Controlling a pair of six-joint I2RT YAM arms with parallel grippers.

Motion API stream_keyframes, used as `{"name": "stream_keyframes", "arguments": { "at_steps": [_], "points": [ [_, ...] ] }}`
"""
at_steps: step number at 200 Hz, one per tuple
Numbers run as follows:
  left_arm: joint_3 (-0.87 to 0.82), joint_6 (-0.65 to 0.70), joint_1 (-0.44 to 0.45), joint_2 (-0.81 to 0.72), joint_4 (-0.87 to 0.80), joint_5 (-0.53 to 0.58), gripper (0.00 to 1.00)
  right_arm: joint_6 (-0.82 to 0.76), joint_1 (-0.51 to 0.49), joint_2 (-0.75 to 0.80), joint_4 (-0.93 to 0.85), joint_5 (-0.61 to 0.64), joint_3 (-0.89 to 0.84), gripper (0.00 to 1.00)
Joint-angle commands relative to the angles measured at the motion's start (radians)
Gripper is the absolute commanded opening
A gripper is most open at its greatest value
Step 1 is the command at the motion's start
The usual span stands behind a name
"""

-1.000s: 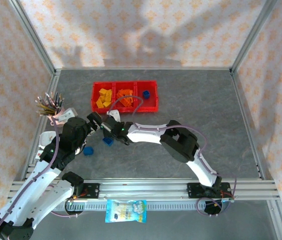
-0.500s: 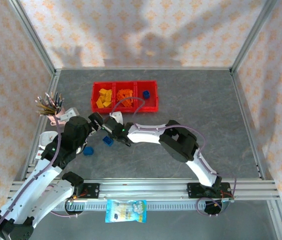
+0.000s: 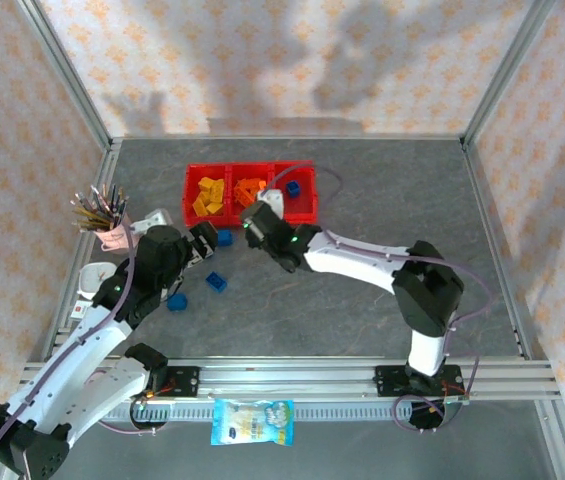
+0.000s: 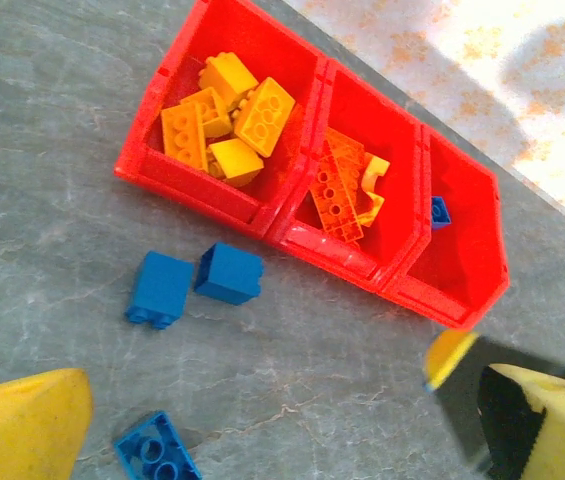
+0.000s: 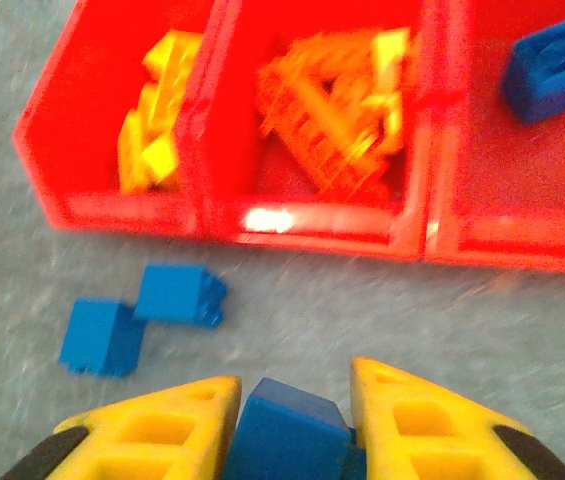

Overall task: Sort the legos into containers by color
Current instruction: Place the lego in the container.

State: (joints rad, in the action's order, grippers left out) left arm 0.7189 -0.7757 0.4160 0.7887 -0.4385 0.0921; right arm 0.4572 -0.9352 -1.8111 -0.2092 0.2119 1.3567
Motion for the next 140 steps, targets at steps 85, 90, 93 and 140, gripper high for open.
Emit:
{"name": "stream_keyframes", "arguments": {
  "at_steps": [85, 90, 93, 140],
  "points": [
    [0.066, 0.061, -0.009, 0.210, 0.260, -0.075, 0.99, -0.228, 0.269, -0.204, 0.010, -0.029, 0.205, 0.23],
    [0.067, 0.061, -0.009, 0.217, 0.266, -0.074, 1.00, -0.231, 0.273, -0.221, 0.004, -0.027, 0.230, 0.24],
    [0.070, 0.062, -0.009, 0.221, 0.267, -0.073, 0.99, -0.234, 0.277, -0.231, -0.001, -0.024, 0.242, 0.24],
    [0.090, 0.073, -0.009, 0.252, 0.271, -0.067, 0.99, -0.275, 0.293, -0.262, -0.013, -0.019, 0.330, 0.52]
  ]
}}
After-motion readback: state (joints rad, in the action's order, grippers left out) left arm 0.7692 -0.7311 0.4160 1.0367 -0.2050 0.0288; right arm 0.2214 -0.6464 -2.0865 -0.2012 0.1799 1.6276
